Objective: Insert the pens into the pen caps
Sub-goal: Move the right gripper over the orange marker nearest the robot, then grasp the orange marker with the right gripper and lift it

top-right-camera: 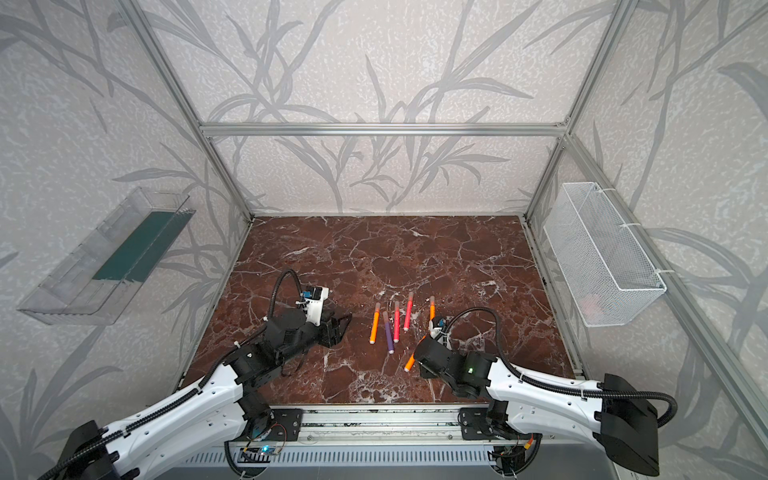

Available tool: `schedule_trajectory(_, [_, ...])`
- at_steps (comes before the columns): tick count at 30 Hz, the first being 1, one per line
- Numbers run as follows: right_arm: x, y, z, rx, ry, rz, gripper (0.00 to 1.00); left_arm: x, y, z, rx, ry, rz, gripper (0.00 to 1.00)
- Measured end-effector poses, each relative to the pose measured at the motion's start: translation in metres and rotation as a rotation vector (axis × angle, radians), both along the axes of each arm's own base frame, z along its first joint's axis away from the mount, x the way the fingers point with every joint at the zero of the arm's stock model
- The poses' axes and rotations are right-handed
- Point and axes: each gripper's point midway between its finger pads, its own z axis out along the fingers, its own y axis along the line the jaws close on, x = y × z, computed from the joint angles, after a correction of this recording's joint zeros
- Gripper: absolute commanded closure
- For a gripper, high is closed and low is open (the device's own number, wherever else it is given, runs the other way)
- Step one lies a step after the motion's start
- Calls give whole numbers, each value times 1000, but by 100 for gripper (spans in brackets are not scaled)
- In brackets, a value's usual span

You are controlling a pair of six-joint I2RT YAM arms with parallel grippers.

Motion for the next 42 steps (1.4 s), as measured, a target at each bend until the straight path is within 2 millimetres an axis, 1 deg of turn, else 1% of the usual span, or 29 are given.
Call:
schedule_trajectory(3, [-5,1,-12,-5,37,12,55,0,0,0,-2,0,0,34])
schedule_trajectory(11, [-6,22,-26,28,78,40,51,-1,0,0,-7,4,2,34])
schedule_trajectory(12, [-4,24,-26,32,75,40,50,-1,0,0,-7,4,2,34])
schedule_trajectory(17, [4,32,-24,36,54,25,41,-1,0,0,-8,4,2,34])
schedule_trajectory(20, [11,31,-22,24,28,-6,39,-1,0,1,-9,1,2,35])
schedule_trajectory(24, [17,28,-25,-7,4,-31,36,-1,0,1,-8,1,2,34])
schedule_trajectory(29, [25,35,-25,-21,-11,-43,32,-1,0,1,-8,1,3,34])
schedule_trajectory(32, [30,40,-25,-23,-20,-48,28,-1,0,1,-8,1,3,34])
schedule_trajectory(39, [37,45,-26,-48,-32,-64,29,-1,0,1,-8,1,2,34])
schedule_trajectory(41, [38,44,-26,-56,-34,-69,31,-1,0,1,-9,1,2,34])
schedule_trajectory(42, [38,43,-27,-59,-34,-72,34,-1,0,1,-9,0,3,34])
